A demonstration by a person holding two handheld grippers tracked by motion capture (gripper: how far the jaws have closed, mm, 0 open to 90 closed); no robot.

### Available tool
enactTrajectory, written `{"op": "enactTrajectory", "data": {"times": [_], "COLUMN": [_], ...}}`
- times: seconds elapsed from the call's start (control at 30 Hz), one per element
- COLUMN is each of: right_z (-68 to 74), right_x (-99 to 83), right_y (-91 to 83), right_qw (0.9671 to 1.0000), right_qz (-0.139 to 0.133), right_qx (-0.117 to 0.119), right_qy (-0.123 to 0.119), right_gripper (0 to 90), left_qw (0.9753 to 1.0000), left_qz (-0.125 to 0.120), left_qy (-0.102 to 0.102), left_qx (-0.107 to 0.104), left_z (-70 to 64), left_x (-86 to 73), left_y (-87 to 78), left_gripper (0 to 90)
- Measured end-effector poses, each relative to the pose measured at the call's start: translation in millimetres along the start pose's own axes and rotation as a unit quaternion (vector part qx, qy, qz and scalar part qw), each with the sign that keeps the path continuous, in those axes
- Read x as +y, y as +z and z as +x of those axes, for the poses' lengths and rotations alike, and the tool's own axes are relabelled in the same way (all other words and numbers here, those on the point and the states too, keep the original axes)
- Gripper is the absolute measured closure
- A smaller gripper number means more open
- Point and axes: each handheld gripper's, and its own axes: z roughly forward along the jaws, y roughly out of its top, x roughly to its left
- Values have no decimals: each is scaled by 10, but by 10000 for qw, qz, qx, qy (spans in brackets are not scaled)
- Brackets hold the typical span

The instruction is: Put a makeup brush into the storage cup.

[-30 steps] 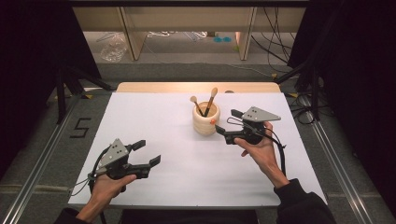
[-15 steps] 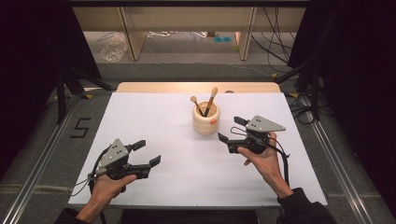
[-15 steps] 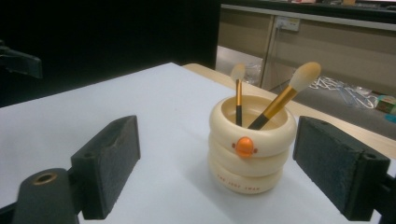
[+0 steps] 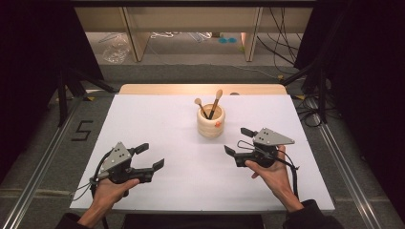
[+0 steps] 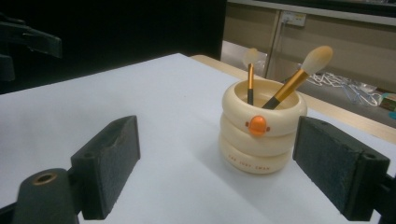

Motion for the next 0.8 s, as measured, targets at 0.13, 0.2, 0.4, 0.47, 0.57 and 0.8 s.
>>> {"op": "enactTrajectory", "data": {"times": [0.13, 0.2, 0.4, 0.47, 0.57, 0.8], "right_z": [23, 29, 54, 67, 81, 122], "right_x": [-31, -45, -91, -109, -129, -195], "right_y": [-57, -84, -159, -175, -212, -298], "right_qw": [10000, 10000, 10000, 10000, 10000, 9999], "right_qz": [19, 39, 47, 41, 40, 49], "right_qx": [51, 20, 3, 22, -13, -98], "right_qy": [24, -16, 65, 67, 78, 129], "right_gripper": [159, 159, 159, 158, 158, 159], "left_qw": [10000, 10000, 10000, 10000, 10000, 10000], "left_qz": [5, 2, -2, -12, -8, -11], "left_qy": [-1, -3, -3, -11, -4, -9], "left_qx": [-1, -1, 1, 2, 3, -2], "left_z": [-1, -1, -3, -6, -2, -6], "left_x": [0, 0, 0, 1, 1, 0], "left_y": [1, 0, 1, 1, 0, 0], "left_gripper": [196, 196, 196, 196, 196, 196]}}
